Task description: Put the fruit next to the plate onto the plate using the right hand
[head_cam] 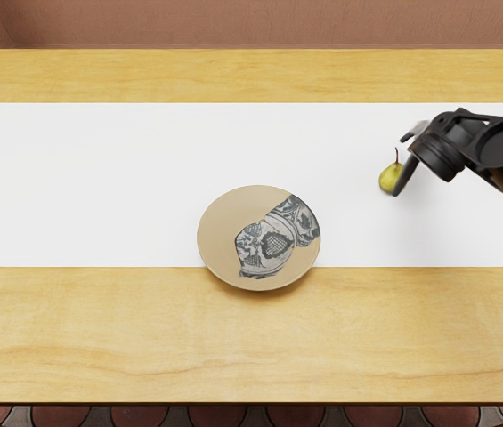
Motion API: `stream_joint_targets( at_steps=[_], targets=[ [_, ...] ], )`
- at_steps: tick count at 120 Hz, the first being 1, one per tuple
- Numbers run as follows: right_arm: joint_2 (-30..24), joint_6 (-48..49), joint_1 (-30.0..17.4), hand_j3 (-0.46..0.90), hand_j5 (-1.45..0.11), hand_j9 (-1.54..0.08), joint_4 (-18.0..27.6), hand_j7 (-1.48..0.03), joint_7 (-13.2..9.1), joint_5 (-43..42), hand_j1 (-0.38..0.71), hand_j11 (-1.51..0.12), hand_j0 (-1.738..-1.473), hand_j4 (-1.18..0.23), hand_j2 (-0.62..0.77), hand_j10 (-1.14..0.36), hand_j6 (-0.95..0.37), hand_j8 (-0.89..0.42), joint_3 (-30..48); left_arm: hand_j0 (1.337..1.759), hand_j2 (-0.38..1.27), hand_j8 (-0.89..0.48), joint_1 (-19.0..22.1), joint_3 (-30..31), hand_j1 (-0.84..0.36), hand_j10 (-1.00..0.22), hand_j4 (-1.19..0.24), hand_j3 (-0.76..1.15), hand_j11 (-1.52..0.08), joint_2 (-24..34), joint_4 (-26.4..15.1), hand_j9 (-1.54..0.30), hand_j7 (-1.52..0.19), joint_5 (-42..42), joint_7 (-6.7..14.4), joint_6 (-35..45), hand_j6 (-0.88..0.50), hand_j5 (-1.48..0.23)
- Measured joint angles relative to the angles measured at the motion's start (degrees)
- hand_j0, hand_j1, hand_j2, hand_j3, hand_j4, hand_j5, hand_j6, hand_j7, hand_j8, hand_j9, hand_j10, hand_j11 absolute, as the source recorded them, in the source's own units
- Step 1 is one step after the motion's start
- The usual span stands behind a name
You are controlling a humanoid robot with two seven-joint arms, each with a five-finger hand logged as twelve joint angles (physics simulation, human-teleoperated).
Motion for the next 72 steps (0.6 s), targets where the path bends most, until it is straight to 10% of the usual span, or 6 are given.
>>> stream_joint_targets(
  at_steps=[72],
  targets=[
    [0.4, -3.5, -0.6, 0.0, -0.28, -0.28, 1.1, -0.28, 0.0, 0.2, -0.09, -0.28, -1.658, -0.22, -0.04, -0.22, -0.22, -0.22, 0.1, 1.658, 0.0, 0.0, 0.0, 0.0, 0.35, 0.0, 0.0, 0.0, 0.0, 0.0, 0.0, 0.0, 0.0, 0.0, 0.0, 0.0, 0.0, 0.0]
  ],
)
